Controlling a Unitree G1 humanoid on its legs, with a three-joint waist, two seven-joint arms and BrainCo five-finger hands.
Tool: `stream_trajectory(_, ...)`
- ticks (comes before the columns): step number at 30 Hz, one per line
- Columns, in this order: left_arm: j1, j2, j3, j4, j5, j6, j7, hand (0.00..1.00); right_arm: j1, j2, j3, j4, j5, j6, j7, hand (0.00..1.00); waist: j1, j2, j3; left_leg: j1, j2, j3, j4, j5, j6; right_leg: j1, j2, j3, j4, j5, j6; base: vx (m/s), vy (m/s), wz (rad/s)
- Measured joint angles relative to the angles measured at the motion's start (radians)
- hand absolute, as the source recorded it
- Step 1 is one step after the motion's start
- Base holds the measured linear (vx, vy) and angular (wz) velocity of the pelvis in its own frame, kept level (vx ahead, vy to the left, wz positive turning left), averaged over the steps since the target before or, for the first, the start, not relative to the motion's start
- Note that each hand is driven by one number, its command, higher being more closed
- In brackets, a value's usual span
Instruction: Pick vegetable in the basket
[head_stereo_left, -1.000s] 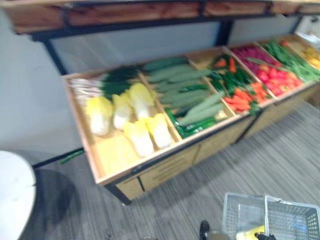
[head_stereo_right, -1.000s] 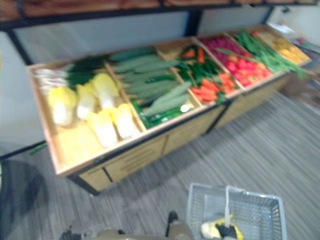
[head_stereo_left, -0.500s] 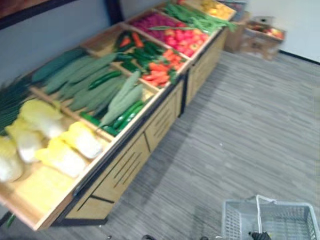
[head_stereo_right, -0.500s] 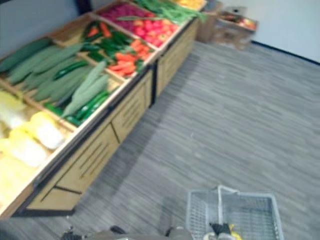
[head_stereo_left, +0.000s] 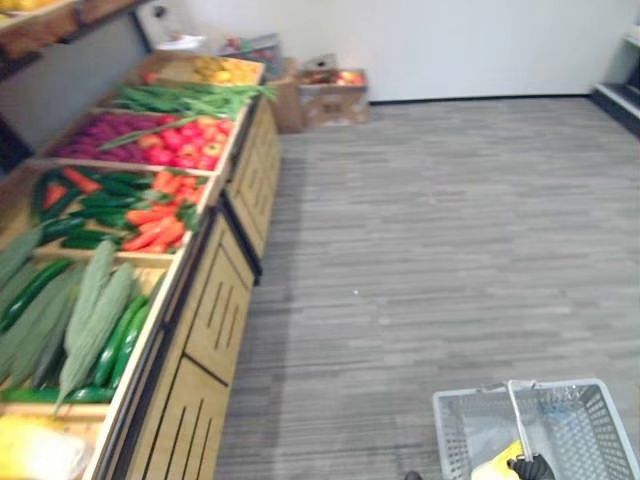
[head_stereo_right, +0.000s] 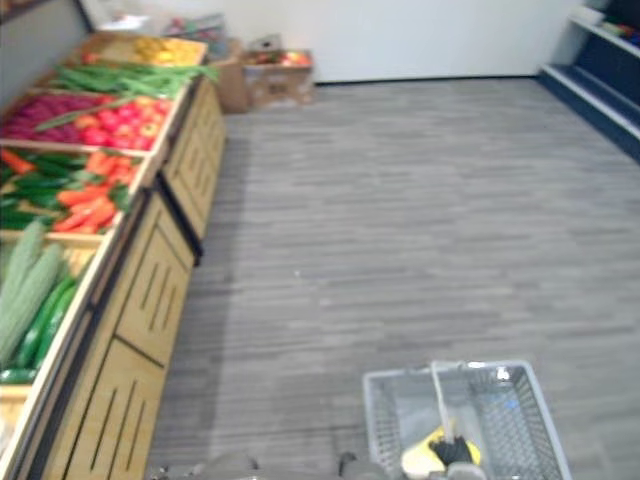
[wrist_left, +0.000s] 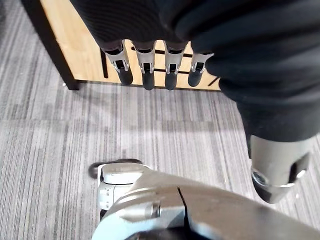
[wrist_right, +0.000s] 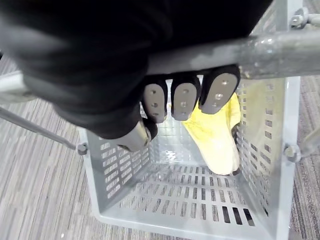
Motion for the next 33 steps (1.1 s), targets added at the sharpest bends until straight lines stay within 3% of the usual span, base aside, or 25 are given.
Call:
stream_trajectory(3,-0.018,0.025,-0.01,-0.009,0.0,-0.002,0.005,0.0,0.018,0.002,0.0,0.0,-0.001,-0.002,0.005,1.0,-0.004,-0.035,-0.002,0.001,-0.051,0.042,-0.044,0.011,0.025,-0.003,-0.059,0.003,-0.044,0.037,0.049,0.1,0.207,-0.27)
stream_trajectory(7,-0.027,0.039,-0.03,-0.01,0.0,-0.003,0.005,0.0,0.023,-0.016,0.001,-0.001,-0.004,-0.003,0.001,1.0,-0.005,-0.033,-0.005,0.036,-0.103,0.083,-0.101,0.024,0.046,-0.003,-0.109,0.021,-0.069,0.051,0.073,0.13,0.159,-0.16)
stream_trajectory(15,-0.034,0.05,-0.036,0.001,0.003,-0.003,-0.005,0.0,0.005,-0.013,0.002,0.014,-0.006,-0.012,0.005,1.0,-0.003,-0.034,-0.005,0.066,-0.103,0.118,-0.097,-0.008,0.075,-0.022,-0.104,0.026,-0.026,0.064,0.094,0.05,0.016,-0.2)
stream_trajectory(16,-0.034,0.048,-0.037,0.001,0.003,-0.003,-0.006,0.0,0.005,-0.011,-0.012,0.016,-0.006,-0.012,0.005,1.0,-0.003,-0.031,-0.004,0.066,-0.097,0.118,-0.086,-0.016,0.079,-0.035,-0.101,0.02,0.01,0.06,0.097,-0.03,0.016,-0.01)
stream_trajectory(18,-0.035,0.042,-0.041,0.001,0.004,-0.002,-0.006,0.0,0.009,0.006,-0.06,0.011,-0.004,-0.013,0.003,1.0,-0.004,-0.026,0.015,0.081,-0.084,0.113,-0.056,-0.057,0.102,-0.127,-0.093,0.002,0.27,0.027,0.106,-0.09,0.008,0.04)
stream_trajectory(19,-0.033,0.043,-0.046,0.0,0.004,-0.002,-0.006,0.0,0.026,0.02,-0.069,-0.01,-0.002,-0.013,-0.002,1.0,-0.004,-0.034,0.026,0.092,-0.093,0.11,-0.032,-0.075,0.106,-0.216,-0.101,-0.001,0.483,0.038,0.09,-0.09,0.017,0.13)
stream_trajectory(21,-0.033,0.048,-0.045,-0.001,0.002,0.0,-0.007,0.0,0.06,0.053,-0.069,-0.037,-0.002,-0.012,-0.004,1.0,-0.007,-0.05,0.036,0.116,-0.106,0.095,0.004,-0.095,0.125,-0.309,-0.125,-0.001,0.705,0.094,0.046,-0.01,0.014,0.29)
stream_trajectory(22,-0.029,0.041,-0.045,-0.001,0.002,0.0,-0.007,0.0,0.078,0.065,-0.069,-0.042,-0.002,-0.011,-0.005,1.0,-0.007,-0.055,0.036,0.125,-0.105,0.092,0.013,-0.104,0.129,-0.331,-0.132,-0.014,0.758,0.087,0.051,0.05,-0.004,0.23)
stream_trajectory(23,-0.03,0.035,-0.037,-0.002,0.0,0.001,-0.006,0.0,0.091,0.081,-0.068,-0.062,-0.002,-0.01,-0.005,1.0,-0.001,-0.059,0.038,0.135,-0.101,0.09,0.015,-0.112,0.131,-0.352,-0.143,-0.04,0.766,0.064,0.036,0.11,-0.04,0.14)
stream_trajectory(26,-0.046,0.017,-0.034,-0.023,-0.003,0.001,-0.006,0.0,0.089,0.11,-0.071,-0.071,-0.001,-0.009,-0.008,1.0,-0.003,-0.056,0.038,0.136,-0.078,0.08,0.006,-0.124,0.117,-0.359,-0.16,-0.132,0.549,0.049,0.04,0.14,-0.089,0.03)
stream_trajectory(28,-0.073,0.009,-0.011,-0.042,-0.009,0.0,-0.005,0.0,0.094,0.132,-0.101,-0.07,-0.001,-0.004,-0.007,1.0,-0.005,-0.056,0.042,0.133,-0.056,0.063,0.002,-0.148,0.078,-0.323,-0.153,-0.164,0.246,0.066,0.06,0.26,-0.206,0.1)
stream_trajectory(30,-0.092,0.007,0.007,-0.041,-0.01,0.0,-0.005,0.0,0.102,0.137,-0.131,-0.058,0.0,0.01,-0.009,1.0,-0.014,-0.06,0.041,0.145,-0.049,0.039,0.002,-0.174,0.055,-0.303,-0.163,-0.162,0.183,0.093,0.067,0.33,-0.332,0.39)
stream_trajectory(31,-0.101,-0.013,0.026,-0.042,-0.01,0.0,-0.006,0.0,0.103,0.129,-0.164,-0.057,0.002,0.024,-0.015,1.0,-0.023,-0.034,0.04,0.166,-0.01,0.022,-0.01,-0.192,0.039,-0.299,-0.138,-0.193,0.227,0.113,0.059,0.49,-0.419,0.45)
stream_trajectory(32,-0.099,-0.042,0.035,-0.041,-0.01,-0.001,-0.006,0.0,0.109,0.12,-0.195,-0.056,0.006,0.032,-0.021,1.0,-0.023,0.003,0.023,0.19,0.023,0.018,-0.046,-0.174,0.033,-0.307,-0.11,-0.222,0.268,0.046,0.036,0.46,-0.313,0.31)
stream_trajectory(33,-0.098,-0.053,0.038,-0.043,-0.01,-0.002,-0.006,0.0,0.111,0.117,-0.207,-0.056,0.007,0.033,-0.021,1.0,-0.022,0.014,0.017,0.196,0.031,0.012,-0.044,-0.152,0.029,-0.309,-0.101,-0.228,0.285,0.028,0.026,0.49,-0.285,0.18)
